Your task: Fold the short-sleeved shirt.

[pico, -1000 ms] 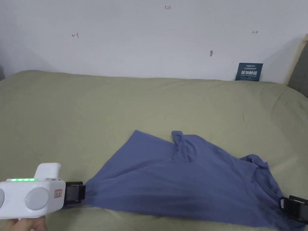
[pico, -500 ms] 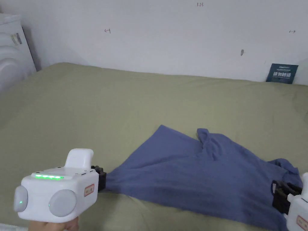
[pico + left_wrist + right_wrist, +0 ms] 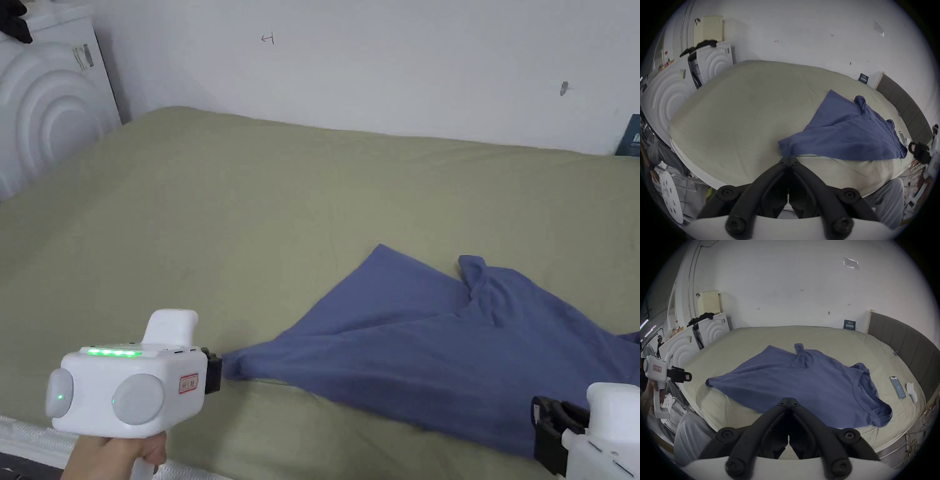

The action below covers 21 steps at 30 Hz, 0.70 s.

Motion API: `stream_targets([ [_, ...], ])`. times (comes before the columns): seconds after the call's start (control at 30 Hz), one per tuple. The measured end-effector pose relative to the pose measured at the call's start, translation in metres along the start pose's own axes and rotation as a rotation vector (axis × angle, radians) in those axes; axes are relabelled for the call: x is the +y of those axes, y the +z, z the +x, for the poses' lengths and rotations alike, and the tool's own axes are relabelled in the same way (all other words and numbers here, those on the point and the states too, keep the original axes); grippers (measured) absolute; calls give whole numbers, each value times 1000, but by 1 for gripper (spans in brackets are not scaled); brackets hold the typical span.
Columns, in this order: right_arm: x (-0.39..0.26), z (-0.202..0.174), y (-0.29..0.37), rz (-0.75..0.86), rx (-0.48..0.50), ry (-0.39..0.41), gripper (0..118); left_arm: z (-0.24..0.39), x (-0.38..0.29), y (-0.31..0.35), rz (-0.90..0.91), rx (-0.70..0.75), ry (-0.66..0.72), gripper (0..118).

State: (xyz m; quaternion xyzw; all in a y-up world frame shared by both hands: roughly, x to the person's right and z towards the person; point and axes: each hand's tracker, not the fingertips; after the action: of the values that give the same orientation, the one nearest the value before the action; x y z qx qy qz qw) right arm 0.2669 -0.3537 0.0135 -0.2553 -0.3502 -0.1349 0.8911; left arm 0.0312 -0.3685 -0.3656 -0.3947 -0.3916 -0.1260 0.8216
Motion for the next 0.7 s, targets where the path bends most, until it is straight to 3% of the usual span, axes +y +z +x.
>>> stream_targets([
  [0.07, -1, -5, -7, -18, 2, 6, 1, -1, 4, -17, -15, 5, -8, 0],
  [0.1, -2, -6, -9, -22, 5, 8, 1, 0, 6, -22, -13, 6, -9, 9],
  [0.13, -3, -7, -12, -29, 9, 9, 1, 0, 9, -28, -13, 2, -11, 38],
  [0.17, -2, -10, -14, -37, 10, 12, 1, -1, 14, -38, -26, -6, -10, 82],
  [0.2, -2, -10, -17, -42, 10, 15, 1, -1, 18, -47, -60, -19, -6, 118],
  [0.57, -1, -5, -34, -87, 0, 8, 1, 19, 32, -105, -168, 12, -54, 113],
  [0.63, -2, -4, -35, -91, 5, 7, 1, 29, 30, -97, -175, 11, -68, 99],
  [0.67, -2, -4, -35, -92, 4, 6, 1, 33, 30, -93, -181, 10, -71, 85],
  [0.7, -2, -4, -35, -94, 5, 3, 1, 35, 29, -90, -187, -4, -68, 61],
])
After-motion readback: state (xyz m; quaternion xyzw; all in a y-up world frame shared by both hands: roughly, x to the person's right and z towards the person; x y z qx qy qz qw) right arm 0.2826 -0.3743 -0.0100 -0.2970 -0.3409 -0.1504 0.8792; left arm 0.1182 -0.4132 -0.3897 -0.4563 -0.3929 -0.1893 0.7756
